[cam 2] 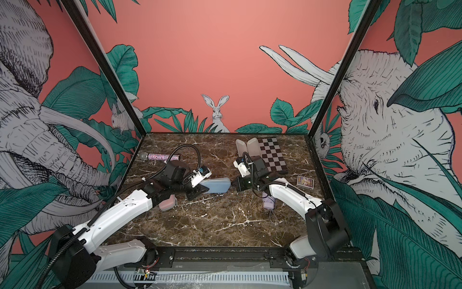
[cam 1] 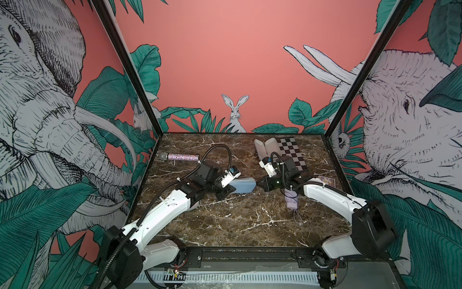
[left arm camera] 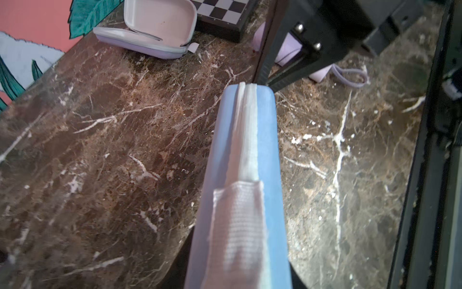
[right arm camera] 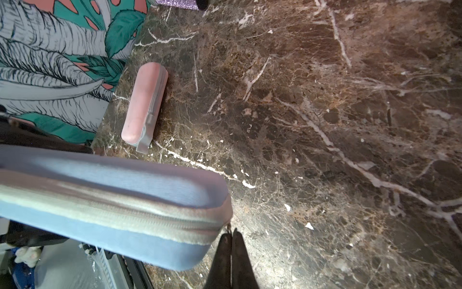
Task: Put umbrellas into zippered umbrella sleeves
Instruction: Zip the zipper on the umbrella sleeve, then adjust the umbrella sleeve.
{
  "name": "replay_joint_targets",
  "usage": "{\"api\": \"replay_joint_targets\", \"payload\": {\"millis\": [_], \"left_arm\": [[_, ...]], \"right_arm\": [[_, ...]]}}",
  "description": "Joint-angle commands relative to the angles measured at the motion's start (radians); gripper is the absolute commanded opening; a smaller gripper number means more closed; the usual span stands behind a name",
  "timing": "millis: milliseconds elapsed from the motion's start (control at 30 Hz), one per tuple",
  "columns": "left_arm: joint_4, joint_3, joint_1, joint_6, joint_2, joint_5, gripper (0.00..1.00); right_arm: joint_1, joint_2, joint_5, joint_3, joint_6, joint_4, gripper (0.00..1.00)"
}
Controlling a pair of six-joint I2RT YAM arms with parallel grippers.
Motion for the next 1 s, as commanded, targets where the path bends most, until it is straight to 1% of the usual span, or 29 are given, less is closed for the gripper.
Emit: {"api": "replay_joint_targets", "payload": {"millis": [0,67,133,233,300,367,400,433,467,533,633,733,800,900,967], "left_arm": [[0.352,-0.015,0.042,-0.270,-0.031,-0.005,0.00],[0.433,-0.039,0.074,-0.381,-0.024,-0.016,0.00],[0.521,-0.066,0.090,-0.505,-0.007,-0.022,0.00],[0.612,-0.092,0.090,-0.605,-0.006,-0.023,0.00],[0.663,-0.120,0.090,-0.632,-0.019,-0.035,0.00],[0.710,-0.146,0.091,-0.671,-0.027,-0.031,0.00],[0.734,-0.161,0.092,-0.703,-0.024,-0.031,0.00],[0.756,-0.177,0.092,-0.740,-0.017,-0.039,0.00],[0.777,-0.188,0.093,-0.777,-0.010,-0.049,0.00],[0.826,-0.199,0.093,-0.869,0.010,-0.062,0.00],[0.901,-0.200,0.093,-1.029,0.058,-0.052,0.00],[1.023,-0.227,0.086,-1.179,0.099,-0.040,0.00],[1.073,-0.245,0.075,-1.227,0.111,-0.047,0.00],[1.068,-0.244,0.046,-1.241,0.120,-0.060,0.00],[1.088,-0.242,0.026,-1.260,0.137,-0.068,0.00]], "right_arm": [[-0.005,0.023,-0.045,-0.055,0.134,0.029,0.00],[-0.006,0.039,-0.053,-0.061,0.166,0.053,0.00],[-0.004,0.051,-0.089,-0.085,0.231,0.133,0.00],[-0.005,0.035,-0.107,-0.110,0.304,0.206,0.00],[-0.014,0.002,-0.102,-0.133,0.351,0.261,0.00],[-0.042,-0.039,-0.152,-0.185,0.470,0.436,0.32],[-0.050,-0.059,-0.178,-0.208,0.544,0.549,0.50],[-0.051,-0.075,-0.197,-0.219,0.594,0.639,0.62],[-0.051,-0.084,-0.206,-0.213,0.612,0.675,0.68],[-0.051,-0.088,-0.198,-0.203,0.621,0.706,0.75],[-0.053,-0.034,-0.202,-0.182,0.633,0.766,0.77],[-0.051,0.056,-0.200,-0.134,0.683,0.877,0.77],[-0.051,0.113,-0.192,-0.097,0.735,0.961,0.77],[-0.037,0.192,-0.180,-0.039,0.797,1.060,0.76],[-0.021,0.235,-0.172,0.004,0.816,1.089,0.75]]}}
